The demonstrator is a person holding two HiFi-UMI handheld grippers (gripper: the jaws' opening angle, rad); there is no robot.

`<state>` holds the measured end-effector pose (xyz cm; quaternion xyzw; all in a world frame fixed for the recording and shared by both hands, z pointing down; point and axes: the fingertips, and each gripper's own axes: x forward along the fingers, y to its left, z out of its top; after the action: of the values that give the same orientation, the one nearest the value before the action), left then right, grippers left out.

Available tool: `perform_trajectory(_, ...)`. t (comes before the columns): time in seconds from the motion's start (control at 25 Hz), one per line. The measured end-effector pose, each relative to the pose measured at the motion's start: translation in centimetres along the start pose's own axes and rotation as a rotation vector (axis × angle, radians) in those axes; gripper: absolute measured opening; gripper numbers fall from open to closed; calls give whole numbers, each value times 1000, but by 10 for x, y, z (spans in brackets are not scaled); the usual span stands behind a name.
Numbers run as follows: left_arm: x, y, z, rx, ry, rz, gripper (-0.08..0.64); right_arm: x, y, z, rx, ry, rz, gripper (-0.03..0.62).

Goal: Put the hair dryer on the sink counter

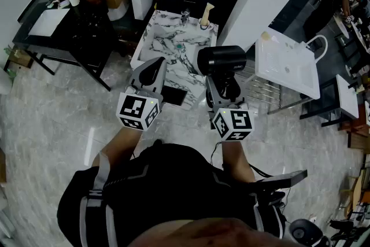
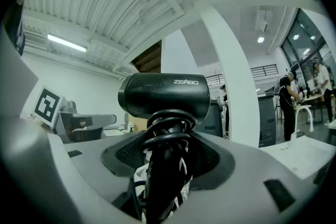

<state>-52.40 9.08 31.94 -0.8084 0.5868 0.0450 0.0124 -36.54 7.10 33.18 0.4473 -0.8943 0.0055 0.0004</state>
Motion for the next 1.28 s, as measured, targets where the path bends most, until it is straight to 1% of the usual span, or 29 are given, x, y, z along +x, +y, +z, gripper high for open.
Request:
perform_trajectory(0.12,-1,8,1,3,4,4,5,2,6,2,26,-14,-3,261)
perform_trajectory(0.44,1,18,1,-10,2,-1,5,7,13,7,7,-18,-9,261)
perform_trajectory(0.64,3,15,1,-10,1,-28,5,7,13,9,6,-22,-21,261)
perform_trajectory(0.8,1,16,1,-16,0,-47,5,6,19,14,1,-44,-26,261)
perform_trajectory(1.04,2,19,0,-25,-3,-107,5,11,32,24,4,-66,-41,261)
perform_trajectory(1.16,6,18,-5,-29,4,-160,5,6,35,24,3,-55,-86,261)
perform_trajectory(1.28,12,21,-9,-41,5,-193,5,3,36,21,-17,-39,-126,261)
